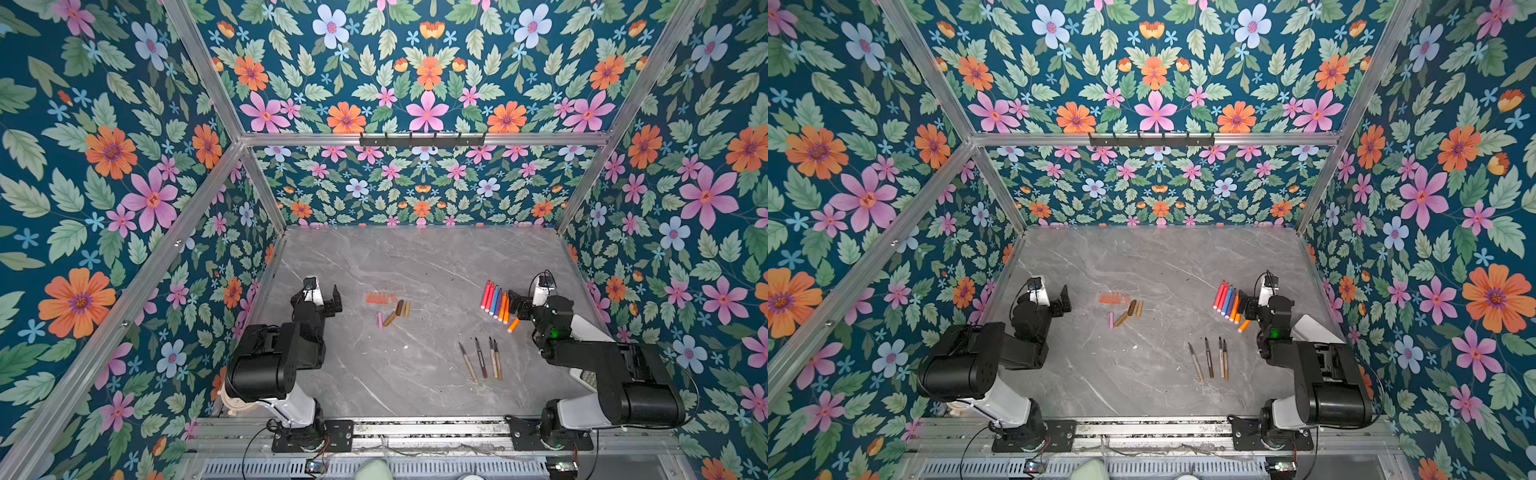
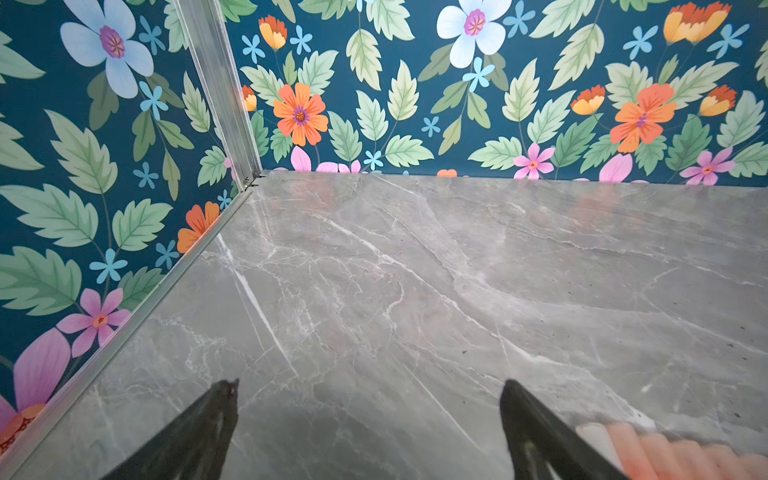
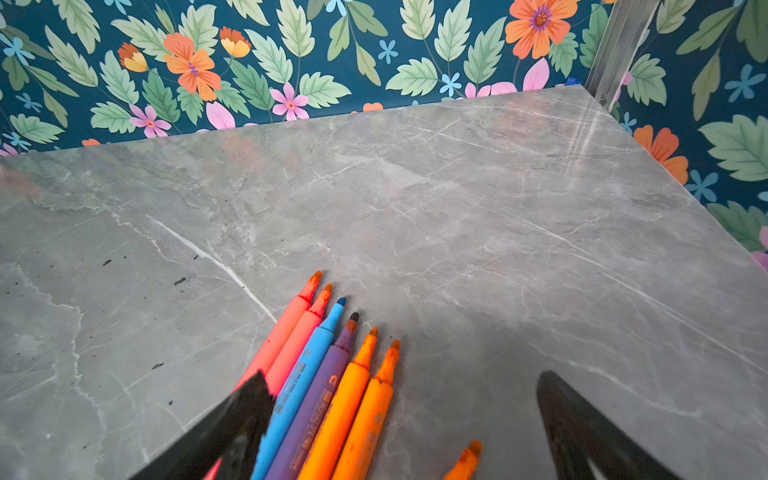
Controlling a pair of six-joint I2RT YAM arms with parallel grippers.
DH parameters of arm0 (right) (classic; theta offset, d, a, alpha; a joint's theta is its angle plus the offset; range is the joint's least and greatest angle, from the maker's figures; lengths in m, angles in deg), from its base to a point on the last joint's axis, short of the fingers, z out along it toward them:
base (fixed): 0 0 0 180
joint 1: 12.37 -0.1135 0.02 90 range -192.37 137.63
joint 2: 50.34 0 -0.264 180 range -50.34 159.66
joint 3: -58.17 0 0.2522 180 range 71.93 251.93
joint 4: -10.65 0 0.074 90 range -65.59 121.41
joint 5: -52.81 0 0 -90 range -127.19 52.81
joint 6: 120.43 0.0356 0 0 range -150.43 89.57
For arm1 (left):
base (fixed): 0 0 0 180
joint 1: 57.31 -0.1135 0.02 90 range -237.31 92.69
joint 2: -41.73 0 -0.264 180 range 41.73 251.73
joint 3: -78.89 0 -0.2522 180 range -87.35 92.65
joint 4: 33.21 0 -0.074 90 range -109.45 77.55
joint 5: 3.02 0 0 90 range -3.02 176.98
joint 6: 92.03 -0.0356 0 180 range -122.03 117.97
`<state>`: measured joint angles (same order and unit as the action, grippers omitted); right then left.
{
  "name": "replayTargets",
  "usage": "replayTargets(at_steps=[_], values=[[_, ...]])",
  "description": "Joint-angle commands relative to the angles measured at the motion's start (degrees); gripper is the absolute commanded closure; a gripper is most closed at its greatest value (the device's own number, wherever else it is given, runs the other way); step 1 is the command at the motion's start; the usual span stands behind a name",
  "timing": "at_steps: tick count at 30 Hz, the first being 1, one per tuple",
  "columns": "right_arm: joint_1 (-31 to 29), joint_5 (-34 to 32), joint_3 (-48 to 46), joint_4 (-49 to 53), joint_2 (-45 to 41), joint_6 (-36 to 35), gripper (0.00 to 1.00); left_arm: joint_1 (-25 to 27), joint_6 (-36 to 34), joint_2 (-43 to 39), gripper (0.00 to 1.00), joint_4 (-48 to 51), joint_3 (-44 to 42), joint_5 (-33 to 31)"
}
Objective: Open the pen caps
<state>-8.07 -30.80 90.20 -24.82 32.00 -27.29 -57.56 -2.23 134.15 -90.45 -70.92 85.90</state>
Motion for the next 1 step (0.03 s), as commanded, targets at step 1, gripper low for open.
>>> replayTargets(at_steps=[1], values=[[0.01, 0.11, 0.04, -0.32, -0.07, 0.29, 0.01, 0.03, 0.21, -0.05, 0.00, -0.47, 0.10, 0.40]])
